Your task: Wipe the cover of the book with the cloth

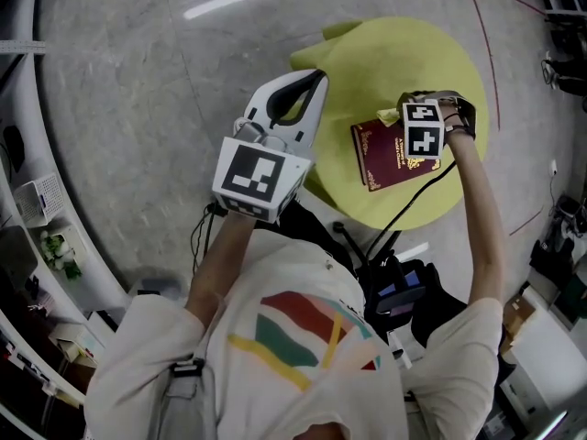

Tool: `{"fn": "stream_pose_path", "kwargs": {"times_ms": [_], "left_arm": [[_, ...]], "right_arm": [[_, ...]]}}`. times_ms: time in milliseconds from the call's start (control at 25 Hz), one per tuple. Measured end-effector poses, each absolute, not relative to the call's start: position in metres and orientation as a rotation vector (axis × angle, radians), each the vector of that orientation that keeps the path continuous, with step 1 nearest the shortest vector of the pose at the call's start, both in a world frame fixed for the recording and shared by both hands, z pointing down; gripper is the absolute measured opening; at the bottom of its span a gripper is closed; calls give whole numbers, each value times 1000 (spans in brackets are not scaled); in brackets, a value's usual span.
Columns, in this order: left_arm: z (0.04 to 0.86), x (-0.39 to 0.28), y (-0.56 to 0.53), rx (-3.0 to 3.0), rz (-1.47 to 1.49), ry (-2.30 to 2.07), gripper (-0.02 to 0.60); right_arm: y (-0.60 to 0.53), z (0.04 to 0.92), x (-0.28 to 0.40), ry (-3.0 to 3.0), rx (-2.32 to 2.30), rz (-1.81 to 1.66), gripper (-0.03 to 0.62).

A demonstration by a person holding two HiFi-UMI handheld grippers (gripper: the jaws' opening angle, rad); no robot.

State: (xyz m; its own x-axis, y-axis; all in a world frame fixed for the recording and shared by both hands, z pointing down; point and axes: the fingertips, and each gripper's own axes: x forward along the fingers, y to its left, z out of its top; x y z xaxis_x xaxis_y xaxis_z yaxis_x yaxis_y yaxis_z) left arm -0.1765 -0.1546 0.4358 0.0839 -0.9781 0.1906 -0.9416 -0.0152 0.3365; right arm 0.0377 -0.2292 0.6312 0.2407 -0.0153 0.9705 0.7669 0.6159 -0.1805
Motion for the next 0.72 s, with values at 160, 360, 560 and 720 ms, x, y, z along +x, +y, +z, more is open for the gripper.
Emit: {"fn": "stream_pose_path", "kwargs": {"times_ms": [160, 360, 560, 720], "left_arm": [[430, -186, -148, 1971, -192, -1914, 15], [432, -195, -134, 1925, -193, -1957, 15], [428, -209, -119, 1896, -223, -1981, 15], [428, -215, -114, 1881, -220, -2022, 15]], "right_arm": [[-197, 634, 14, -1224, -850, -625, 28], [-166, 631, -6, -1230, -928, -673, 28], [-147, 634, -17, -1229, -954, -691, 28], [-145, 633, -19, -1232, -955, -682, 28]]}}
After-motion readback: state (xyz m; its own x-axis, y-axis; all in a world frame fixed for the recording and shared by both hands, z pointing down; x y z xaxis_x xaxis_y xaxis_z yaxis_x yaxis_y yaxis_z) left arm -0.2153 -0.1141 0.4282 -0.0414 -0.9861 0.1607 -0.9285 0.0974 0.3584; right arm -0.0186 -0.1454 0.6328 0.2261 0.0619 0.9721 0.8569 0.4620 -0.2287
